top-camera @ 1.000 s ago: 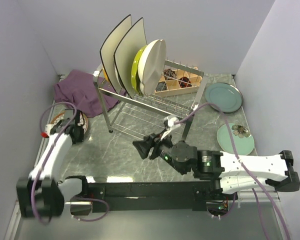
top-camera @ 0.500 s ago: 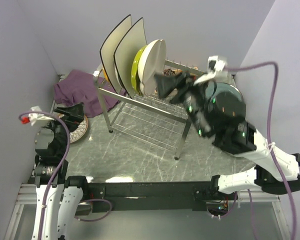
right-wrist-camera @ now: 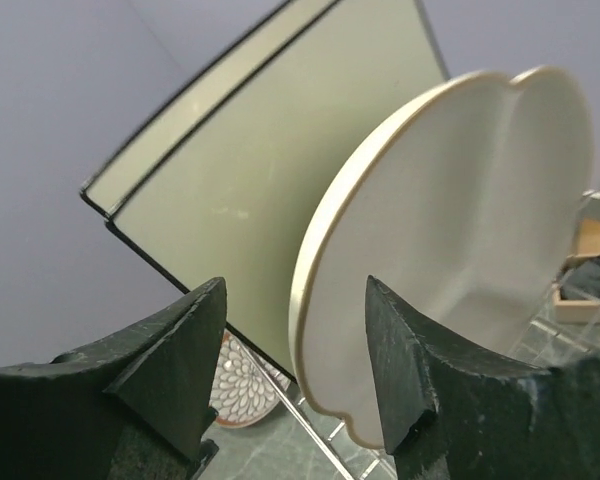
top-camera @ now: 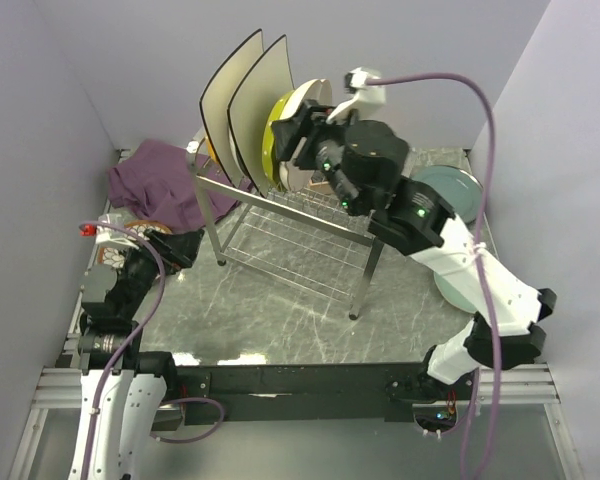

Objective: Unload the plates from the dish rack

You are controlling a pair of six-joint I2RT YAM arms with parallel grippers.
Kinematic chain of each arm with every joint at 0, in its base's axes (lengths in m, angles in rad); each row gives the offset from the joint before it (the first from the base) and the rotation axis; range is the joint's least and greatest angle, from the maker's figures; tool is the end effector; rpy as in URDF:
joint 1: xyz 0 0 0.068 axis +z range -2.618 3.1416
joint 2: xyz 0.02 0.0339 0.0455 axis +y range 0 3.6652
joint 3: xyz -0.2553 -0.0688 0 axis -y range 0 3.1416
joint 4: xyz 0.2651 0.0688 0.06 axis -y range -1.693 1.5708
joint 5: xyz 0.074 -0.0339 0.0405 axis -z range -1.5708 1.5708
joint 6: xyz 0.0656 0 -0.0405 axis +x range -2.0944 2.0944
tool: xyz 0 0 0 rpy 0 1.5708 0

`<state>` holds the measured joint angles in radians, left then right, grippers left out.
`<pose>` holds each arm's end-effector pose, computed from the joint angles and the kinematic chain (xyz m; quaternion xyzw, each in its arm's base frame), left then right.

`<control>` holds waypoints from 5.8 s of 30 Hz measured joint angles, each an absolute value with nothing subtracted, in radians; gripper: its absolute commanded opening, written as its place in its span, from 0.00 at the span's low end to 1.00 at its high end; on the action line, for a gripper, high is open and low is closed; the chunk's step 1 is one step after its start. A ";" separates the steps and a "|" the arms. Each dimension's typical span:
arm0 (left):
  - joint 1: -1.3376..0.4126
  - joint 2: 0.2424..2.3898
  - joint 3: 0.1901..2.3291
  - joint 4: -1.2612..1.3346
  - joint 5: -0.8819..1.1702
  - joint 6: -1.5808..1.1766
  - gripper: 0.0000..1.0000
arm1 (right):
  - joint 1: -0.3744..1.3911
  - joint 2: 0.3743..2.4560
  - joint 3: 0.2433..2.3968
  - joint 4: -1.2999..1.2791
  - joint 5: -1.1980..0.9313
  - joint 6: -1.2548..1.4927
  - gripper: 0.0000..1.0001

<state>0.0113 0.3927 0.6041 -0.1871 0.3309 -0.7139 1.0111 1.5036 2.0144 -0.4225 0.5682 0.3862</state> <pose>0.1670 -0.0194 0.3288 -0.1342 0.6859 -0.3509 0.6232 0.2070 0.2639 0.5616 -0.0025 0.6803 0.3105 0.6639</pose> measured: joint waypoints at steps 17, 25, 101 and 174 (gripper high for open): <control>0.011 0.310 0.547 -0.167 0.473 -0.696 1.00 | 0.944 1.562 2.009 -0.388 0.517 0.477 0.45; 0.011 0.335 0.536 -0.121 0.534 -0.720 1.00 | 0.917 1.544 1.943 -0.321 0.466 0.516 0.38; 0.011 0.441 0.651 -0.186 0.448 -0.719 0.99 | 0.902 1.233 1.639 -0.012 0.213 0.338 0.00; 0.011 0.696 1.325 -0.659 0.083 -0.686 0.99 | 1.869 1.431 1.505 -0.528 0.548 -0.315 0.00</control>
